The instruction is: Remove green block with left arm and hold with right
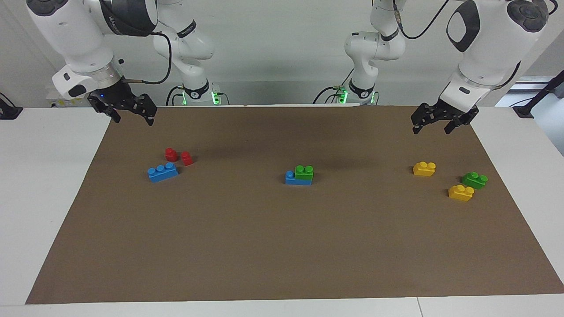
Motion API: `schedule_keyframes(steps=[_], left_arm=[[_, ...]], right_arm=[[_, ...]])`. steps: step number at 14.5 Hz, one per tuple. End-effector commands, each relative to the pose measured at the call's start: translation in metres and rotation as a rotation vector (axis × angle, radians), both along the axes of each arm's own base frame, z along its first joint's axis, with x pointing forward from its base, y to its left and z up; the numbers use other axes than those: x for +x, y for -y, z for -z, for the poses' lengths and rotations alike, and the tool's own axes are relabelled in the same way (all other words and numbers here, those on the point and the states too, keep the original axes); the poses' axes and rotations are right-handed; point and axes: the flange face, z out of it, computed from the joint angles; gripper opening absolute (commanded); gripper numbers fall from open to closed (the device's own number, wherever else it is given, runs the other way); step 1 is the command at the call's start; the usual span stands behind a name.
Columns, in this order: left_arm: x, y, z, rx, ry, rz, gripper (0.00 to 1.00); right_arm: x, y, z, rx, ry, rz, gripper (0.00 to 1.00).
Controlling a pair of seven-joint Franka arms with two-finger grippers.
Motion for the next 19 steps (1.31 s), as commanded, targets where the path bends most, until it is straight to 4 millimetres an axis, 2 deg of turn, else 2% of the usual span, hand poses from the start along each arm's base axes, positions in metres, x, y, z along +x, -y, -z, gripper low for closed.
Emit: schedule_keyframes(steps=[1,6,8,11,14,19], left_arm=[[-0.001,-0.002,-0.006,-0.017,0.02,0.013,1.0],[-0.001,-0.002,-0.006,-0.015,0.02,0.013,1.0],[-0.002,-0.002,-0.006,-0.015,0.02,0.013,1.0],[-0.003,-0.002,-0.005,-0.016,0.018,0.013,1.0],[-0.005,-0.002,-0.001,-0.018,0.03,-0.001,1.0],[-0.009,-0.006,0.008,-0.023,0.044,-0.018,1.0]], right_arm=[[-0.002,-0.002,-0.001,0.015,-0.008,0.011,1.0],[-0.003,-0.005,-0.005,0.015,-0.002,-0.001,1.0],[-0.004,-0.005,-0.001,0.022,-0.002,-0.065,1.0],[-0.009,-0.01,0.013,0.011,0.043,0.079,1.0],[-0.005,-0.045,0.03,0.024,0.065,0.308,0.98],[0.002,-0.13,0.08,0.088,0.013,0.857,0.97]])
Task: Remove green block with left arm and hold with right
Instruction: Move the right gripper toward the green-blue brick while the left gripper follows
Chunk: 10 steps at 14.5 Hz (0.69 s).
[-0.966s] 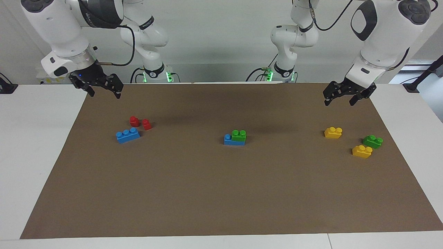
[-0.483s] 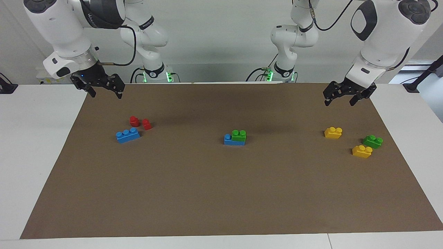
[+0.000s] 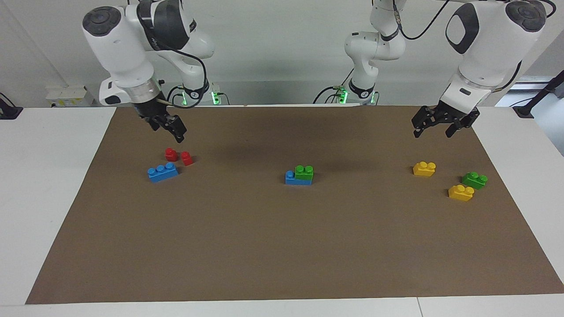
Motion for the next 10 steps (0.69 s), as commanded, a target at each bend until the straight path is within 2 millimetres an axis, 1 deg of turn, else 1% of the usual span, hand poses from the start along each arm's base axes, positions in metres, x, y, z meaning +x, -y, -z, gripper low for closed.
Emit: schedule_keyframes(steps=[1,2,3,4,5,6,7,8,9,10], left_arm=[[-0.014,-0.006,0.001,-0.021,0.005,-0.014,1.0],[-0.015,-0.006,0.001,-0.021,0.002,-0.014,1.0],[-0.016,-0.006,0.001,-0.02,-0.006,-0.014,1.0],[-0.019,-0.005,0.003,-0.02,-0.015,-0.014,1.0],[-0.02,-0.003,0.006,-0.02,-0.021,-0.037,1.0],[-0.023,0.003,0.007,-0.021,-0.023,-0.102,1.0],[-0.027,0.008,0.013,-0.025,-0.032,-0.198,1.0],[-0.03,0.021,0.015,-0.028,-0.027,-0.299,1.0],[-0.034,0.045,0.02,-0.031,-0.017,-0.371,1.0],[-0.038,0.055,0.022,-0.035,-0.01,-0.435,1.0]], right_arm=[[0.003,-0.039,0.031,0.09,-0.052,0.343,0.97],[0.006,-0.053,0.039,0.126,-0.066,0.449,0.97],[0.011,-0.063,0.048,0.156,-0.081,0.544,0.97],[0.013,-0.076,0.059,0.188,-0.099,0.609,0.97],[0.016,-0.084,0.068,0.221,-0.109,0.668,0.96],[0.017,-0.09,0.078,0.248,-0.121,0.719,0.96],[0.016,-0.099,0.088,0.276,-0.133,0.743,0.96],[0.018,-0.106,0.099,0.304,-0.161,0.764,0.95],[0.021,-0.11,0.108,0.332,-0.182,0.786,0.95],[0.021,-0.123,0.116,0.348,-0.186,0.784,0.95]])
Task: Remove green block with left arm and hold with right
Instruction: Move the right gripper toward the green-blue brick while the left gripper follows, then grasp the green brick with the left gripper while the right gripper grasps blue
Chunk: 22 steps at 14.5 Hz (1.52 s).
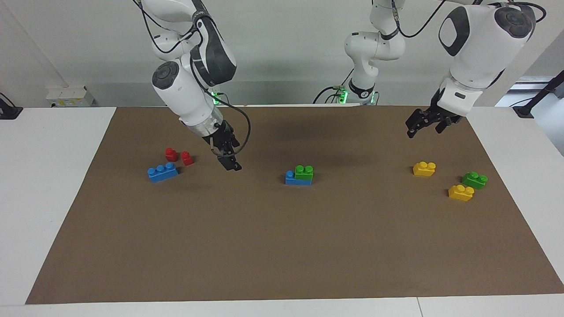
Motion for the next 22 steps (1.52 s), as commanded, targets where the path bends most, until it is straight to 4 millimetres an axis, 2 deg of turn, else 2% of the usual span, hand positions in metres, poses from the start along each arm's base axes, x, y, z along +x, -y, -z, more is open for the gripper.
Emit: schedule_keyframes(steps=[1,4,5,6,8,9,12,16,22], left_arm=[[-0.024,0.041,0.009,-0.019,0.016,-0.179,1.0],[-0.046,0.083,0.02,-0.019,0.004,-0.378,1.0],[-0.05,0.094,0.023,-0.029,0.018,-0.464,1.0],[-0.054,0.107,0.029,-0.034,0.021,-0.553,1.0],[-0.065,0.132,0.04,-0.048,0.027,-0.707,1.0],[-0.068,0.154,0.048,-0.062,0.031,-0.822,1.0],[-0.066,0.195,0.074,-0.075,0.027,-1.051,1.0],[-0.066,0.23,0.108,-0.07,0.015,-1.23,1.0],[-0.057,0.254,0.154,-0.095,0.02,-1.419,1.0]], right_arm=[[-0.001,-0.025,0.019,0.052,-0.002,0.042,0.95],[-0.001,-0.05,0.041,0.095,0.018,0.075,0.94],[-0.005,-0.066,0.048,0.095,0.027,0.059,0.94],[-0.006,-0.078,0.059,0.093,0.035,0.054,0.94],[-0.005,-0.086,0.084,0.094,0.02,0.064,0.94],[-0.01,-0.102,0.096,0.1,0.025,0.064,0.95],[-0.017,-0.111,0.116,0.087,0.032,0.064,0.95],[-0.026,-0.129,0.136,0.092,0.037,0.073,0.95],[-0.033,-0.14,0.157,0.079,0.055,0.075,0.93]])
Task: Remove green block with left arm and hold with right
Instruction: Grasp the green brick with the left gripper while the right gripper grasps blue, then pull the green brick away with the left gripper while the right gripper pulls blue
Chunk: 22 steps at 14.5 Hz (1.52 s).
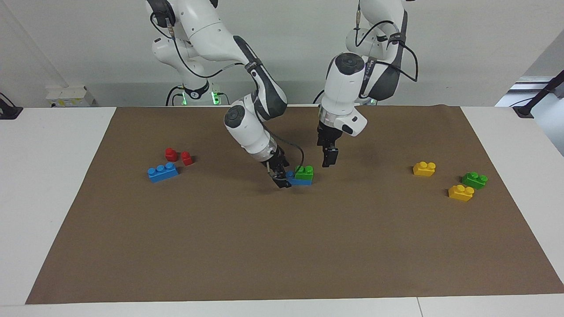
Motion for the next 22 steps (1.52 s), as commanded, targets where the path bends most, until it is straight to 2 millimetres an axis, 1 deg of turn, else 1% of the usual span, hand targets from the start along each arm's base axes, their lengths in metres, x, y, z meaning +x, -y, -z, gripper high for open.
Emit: schedule_keyframes(steps=[1,3,4,5,6,7,9,10,11,12,16,17,18,19,20,21,22], left_arm=[[-0.003,0.009,0.02,-0.022,0.011,-0.07,1.0],[-0.003,0.009,0.026,-0.028,0.018,-0.082,1.0],[-0.003,0.009,0.032,-0.032,0.023,-0.096,1.0],[-0.003,0.01,0.04,-0.029,0.021,-0.109,1.0],[-0.008,0.019,0.045,-0.029,0.02,-0.099,1.0],[-0.01,0.022,0.049,-0.028,0.019,-0.096,1.0],[-0.011,0.025,0.06,-0.017,0.008,-0.093,1.0],[-0.014,0.03,0.064,-0.012,0.004,-0.084,1.0],[-0.02,0.039,0.076,0.003,-0.009,-0.068,1.0],[-0.022,0.043,0.081,0.009,-0.014,-0.062,1.0],[-0.024,0.044,0.083,0.014,-0.016,-0.057,1.0],[-0.025,0.045,0.083,0.015,-0.015,-0.055,0.98],[-0.026,0.044,0.085,0.019,-0.018,-0.054,0.9],[-0.028,0.045,0.087,0.023,-0.017,-0.047,0.7],[-0.032,0.05,0.086,0.029,-0.008,-0.026,0.48],[-0.034,0.052,0.086,0.043,0.003,0.02,0.0],[-0.034,0.052,0.086,0.046,0.01,0.06,0.0]], right_arm=[[-0.004,-0.002,0.01,0.005,0.016,0.032,0.89],[-0.005,0.0,0.012,0.001,0.014,0.033,0.75],[-0.005,-0.001,0.012,0.001,0.014,0.033,0.62],[-0.006,-0.001,0.013,0.0,0.013,0.031,0.47],[-0.006,0.0,0.013,0.0,0.014,0.032,0.25],[-0.006,0.0,0.013,0.0,0.014,0.032,0.0],[-0.006,0.0,0.013,0.0,0.014,0.033,0.0],[-0.006,0.0,0.013,0.0,0.014,0.033,0.0],[-0.006,0.0,0.013,0.001,0.013,0.034,0.0],[-0.006,-0.001,0.013,0.001,0.013,0.033,0.0],[-0.005,-0.001,0.012,0.001,0.014,0.035,0.0],[-0.005,-0.001,0.012,0.001,0.014,0.035,0.0],[-0.006,-0.001,0.012,0.002,0.016,0.034,0.0],[-0.006,-0.001,0.012,0.002,0.016,0.034,0.0],[-0.006,-0.001,0.012,0.001,0.016,0.032,0.0],[-0.006,-0.002,0.012,0.002,0.018,0.034,0.0],[-0.004,-0.001,0.012,0.002,0.029,0.041,0.0]])
